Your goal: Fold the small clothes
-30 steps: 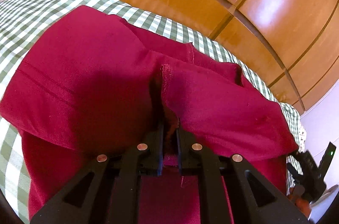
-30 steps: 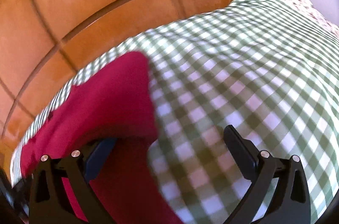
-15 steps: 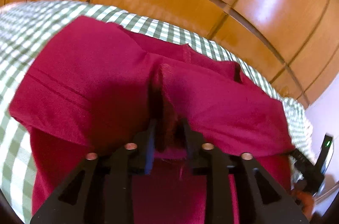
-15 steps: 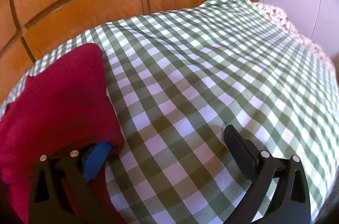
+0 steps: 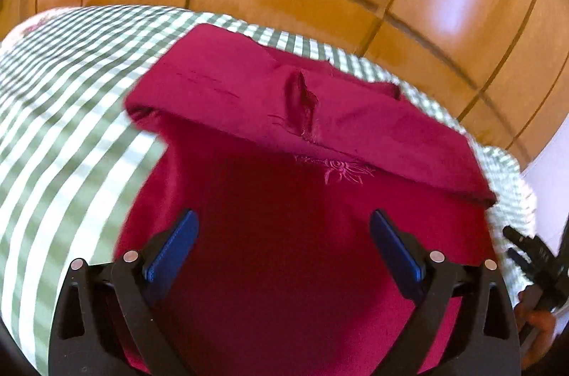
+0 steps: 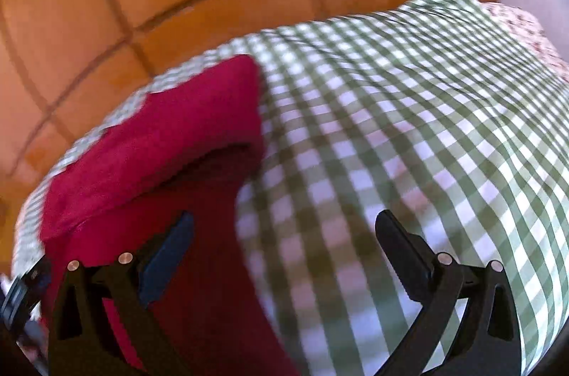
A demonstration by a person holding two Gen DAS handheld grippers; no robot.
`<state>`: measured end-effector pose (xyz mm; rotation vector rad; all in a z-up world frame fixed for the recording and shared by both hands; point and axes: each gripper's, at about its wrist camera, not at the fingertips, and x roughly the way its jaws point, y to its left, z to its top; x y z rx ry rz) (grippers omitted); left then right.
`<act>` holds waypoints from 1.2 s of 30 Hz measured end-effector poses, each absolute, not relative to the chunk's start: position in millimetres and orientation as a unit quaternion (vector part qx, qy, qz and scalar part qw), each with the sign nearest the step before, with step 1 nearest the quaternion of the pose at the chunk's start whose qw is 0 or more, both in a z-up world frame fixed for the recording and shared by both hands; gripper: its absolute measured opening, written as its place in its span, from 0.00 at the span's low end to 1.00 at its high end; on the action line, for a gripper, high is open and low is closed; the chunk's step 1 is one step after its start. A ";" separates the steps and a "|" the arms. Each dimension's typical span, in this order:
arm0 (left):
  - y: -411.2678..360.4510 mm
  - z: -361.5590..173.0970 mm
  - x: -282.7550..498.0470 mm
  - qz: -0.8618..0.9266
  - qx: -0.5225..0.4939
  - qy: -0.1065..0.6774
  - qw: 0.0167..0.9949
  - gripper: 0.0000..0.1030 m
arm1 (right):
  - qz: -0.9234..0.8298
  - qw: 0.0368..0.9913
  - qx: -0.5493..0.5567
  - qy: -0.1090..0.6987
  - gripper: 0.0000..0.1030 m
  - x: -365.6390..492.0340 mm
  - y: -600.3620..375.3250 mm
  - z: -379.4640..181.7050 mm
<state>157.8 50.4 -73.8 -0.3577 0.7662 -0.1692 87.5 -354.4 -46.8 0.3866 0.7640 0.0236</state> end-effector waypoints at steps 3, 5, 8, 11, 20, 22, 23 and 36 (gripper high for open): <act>61.5 -71.6 136.6 -0.102 -0.164 0.360 0.913 0.93 | 0.075 0.902 0.193 0.379 0.83 66.2 -355.6 -46.5; 68.5 -72.0 124.8 -0.114 -0.143 0.369 0.911 0.93 | 0.109 0.893 0.198 0.389 0.76 54.6 -356.0 -50.0; 78.1 -70.3 105.4 -0.127 -0.118 0.367 0.914 0.93 | 0.162 0.870 0.238 0.401 0.69 35.0 -362.6 -60.5; 95.6 -71.9 86.2 -0.115 -0.106 0.371 0.915 0.93 | 0.186 0.852 0.270 0.407 0.62 20.7 -369.8 -69.0; 136.2 -87.3 38.5 -0.184 -0.200 0.414 0.869 0.67 | 0.249 0.810 0.328 0.416 0.58 -24.5 -377.1 -89.4; 140.7 -91.9 25.8 -0.197 -0.224 0.417 0.859 0.59 | 0.262 0.802 0.338 0.418 0.58 -31.2 -374.7 -92.1; 141.4 -93.9 21.4 -0.202 -0.231 0.420 0.854 0.56 | 0.271 0.792 0.348 0.422 0.58 -37.3 -373.5 -96.4; 118.6 -108.5 -1.1 -0.278 -0.237 0.488 0.793 0.12 | 0.309 0.758 0.345 0.460 0.30 -52.4 -356.2 -106.8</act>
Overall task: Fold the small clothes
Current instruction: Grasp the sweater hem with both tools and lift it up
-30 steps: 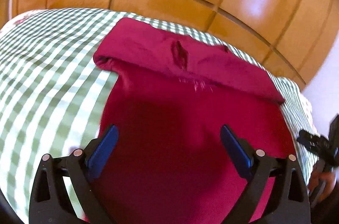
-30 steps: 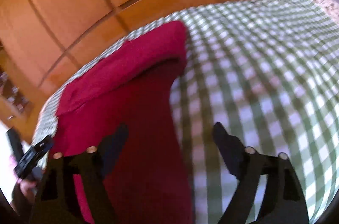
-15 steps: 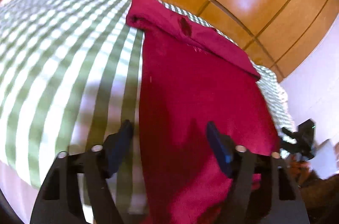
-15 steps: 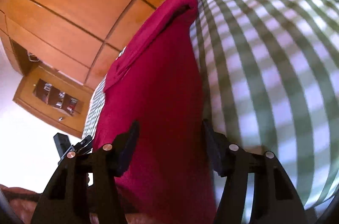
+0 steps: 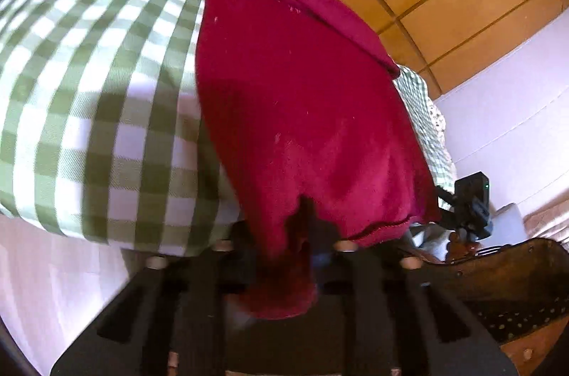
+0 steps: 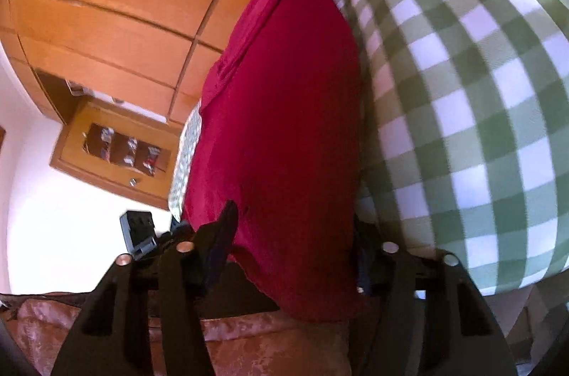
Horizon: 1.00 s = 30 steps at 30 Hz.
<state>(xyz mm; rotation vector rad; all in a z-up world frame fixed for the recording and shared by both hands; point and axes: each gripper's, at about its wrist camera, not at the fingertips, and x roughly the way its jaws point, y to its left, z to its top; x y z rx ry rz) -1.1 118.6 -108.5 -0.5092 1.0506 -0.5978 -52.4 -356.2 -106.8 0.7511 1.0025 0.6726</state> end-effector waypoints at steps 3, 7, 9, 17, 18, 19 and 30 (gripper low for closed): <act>120.3 -97.2 -3.9 -0.291 -0.244 0.468 0.798 0.10 | 0.334 0.752 0.361 0.438 0.11 -53.3 -355.8 -98.6; 137.1 -63.6 -10.6 -0.316 -0.277 0.399 0.815 0.09 | 0.385 0.752 0.391 0.366 0.11 -56.8 -367.6 -69.8; 142.9 -52.4 -14.7 -0.324 -0.294 0.376 0.817 0.08 | 0.402 0.750 0.401 0.340 0.11 -62.0 -374.2 -57.9; 159.3 -4.7 -43.0 -0.405 -0.337 0.286 0.800 0.08 | 0.468 0.728 0.425 0.266 0.11 -75.2 -380.4 -11.0; 162.9 1.9 -48.5 -0.421 -0.348 0.270 0.793 0.08 | 0.478 0.726 0.424 0.253 0.11 -80.7 -382.2 -3.3; 165.1 6.4 -52.1 -0.433 -0.355 0.261 0.787 0.08 | 0.488 0.724 0.424 0.241 0.11 -87.1 -386.3 3.1; 190.4 44.5 -95.8 -0.476 -0.441 0.186 0.738 0.08 | 0.581 0.683 0.405 0.179 0.11 -120.9 -383.2 53.6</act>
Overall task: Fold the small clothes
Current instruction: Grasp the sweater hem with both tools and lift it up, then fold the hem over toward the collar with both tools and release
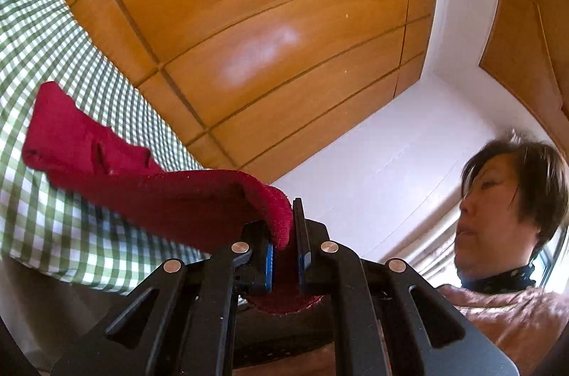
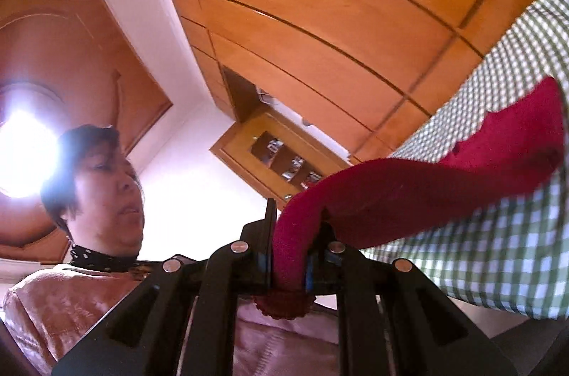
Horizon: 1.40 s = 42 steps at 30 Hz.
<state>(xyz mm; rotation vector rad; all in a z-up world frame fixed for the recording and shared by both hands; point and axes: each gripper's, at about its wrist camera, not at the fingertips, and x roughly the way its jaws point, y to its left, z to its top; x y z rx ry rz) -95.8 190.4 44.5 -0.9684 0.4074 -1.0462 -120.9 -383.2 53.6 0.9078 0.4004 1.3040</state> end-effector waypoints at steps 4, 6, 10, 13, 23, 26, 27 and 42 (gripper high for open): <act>187.5 46.4 -72.9 -0.440 -0.415 0.220 0.765 0.08 | 0.553 0.682 0.437 0.195 0.11 -80.2 -383.4 41.3; 180.3 45.4 -52.8 -0.415 -0.392 0.246 0.783 0.08 | 0.512 0.686 0.469 0.218 0.11 -50.6 -387.3 26.4; 173.4 32.9 -3.6 -0.352 -0.380 0.308 0.798 0.08 | 0.442 0.682 0.522 0.260 0.13 5.7 -390.4 -8.0; 171.1 15.7 38.2 -0.314 -0.389 0.337 0.798 0.08 | 0.409 0.688 0.531 0.279 0.14 36.6 -392.1 -28.4; 160.3 -55.3 140.5 -0.190 -0.388 0.422 0.797 0.15 | 0.307 0.723 0.527 0.325 0.27 114.4 -381.0 -70.6; 159.2 -62.0 145.4 -0.176 -0.394 0.417 0.800 0.52 | 0.255 0.758 0.519 0.302 0.63 119.3 -382.5 -74.4; 160.6 -59.8 143.3 -0.171 -0.398 0.408 0.804 0.57 | 0.237 0.772 0.512 0.294 0.67 117.5 -383.8 -70.7; 63.9 -13.1 132.1 -0.114 -0.179 0.400 0.892 0.80 | 0.118 0.919 0.052 0.372 0.80 105.4 -259.6 -15.4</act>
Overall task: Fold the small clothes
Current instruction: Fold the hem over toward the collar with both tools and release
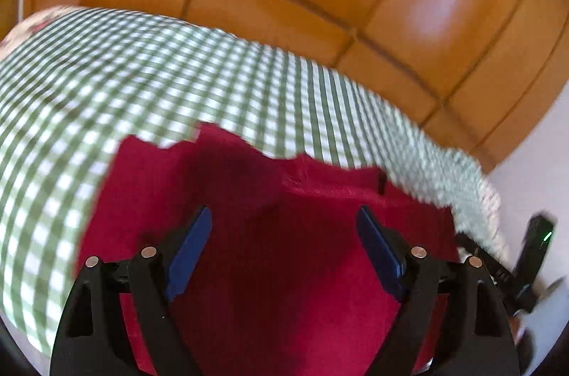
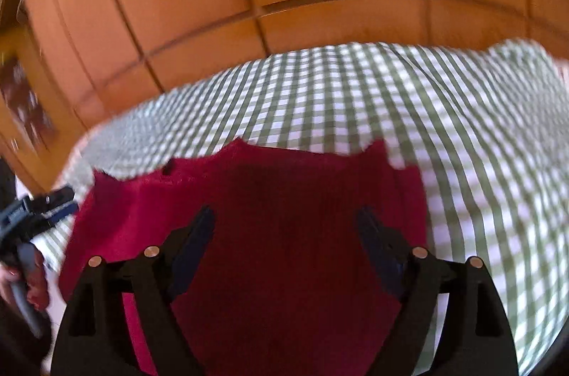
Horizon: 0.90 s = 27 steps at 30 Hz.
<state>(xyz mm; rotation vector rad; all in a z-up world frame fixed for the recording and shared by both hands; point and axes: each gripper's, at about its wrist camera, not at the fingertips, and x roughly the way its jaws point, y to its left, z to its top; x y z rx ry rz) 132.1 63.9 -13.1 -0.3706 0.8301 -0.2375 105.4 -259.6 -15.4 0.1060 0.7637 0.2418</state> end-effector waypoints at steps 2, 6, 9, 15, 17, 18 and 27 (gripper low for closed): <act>40.2 -23.0 147.9 -0.111 -0.130 0.421 0.891 0.80 | 0.107 0.915 0.021 0.389 0.80 115.3 -251.7 -26.9; 20.2 -44.9 177.2 -0.066 -0.062 0.438 0.895 0.80 | 0.064 0.905 -0.017 0.420 0.80 148.7 -248.1 -54.9; 31.0 -71.0 192.3 -0.042 -0.061 0.446 0.892 0.80 | 0.046 0.906 -0.011 0.420 0.90 164.0 -257.0 -72.5; 37.3 -81.8 198.7 -0.049 -0.069 0.435 0.896 0.83 | 0.028 0.907 -0.013 0.420 0.98 171.0 -258.8 -78.2; 37.4 -80.3 198.0 -0.054 -0.077 0.429 0.898 0.83 | 0.028 0.909 -0.014 0.416 0.98 167.3 -257.5 -76.8; 39.5 -79.1 195.1 -0.059 -0.083 0.425 0.899 0.83 | 0.029 0.909 -0.011 0.416 0.98 169.8 -256.7 -76.9; 50.8 -63.2 139.3 -0.064 -0.056 0.383 0.920 0.83 | 0.029 0.911 -0.011 0.411 0.98 166.3 -255.3 -76.3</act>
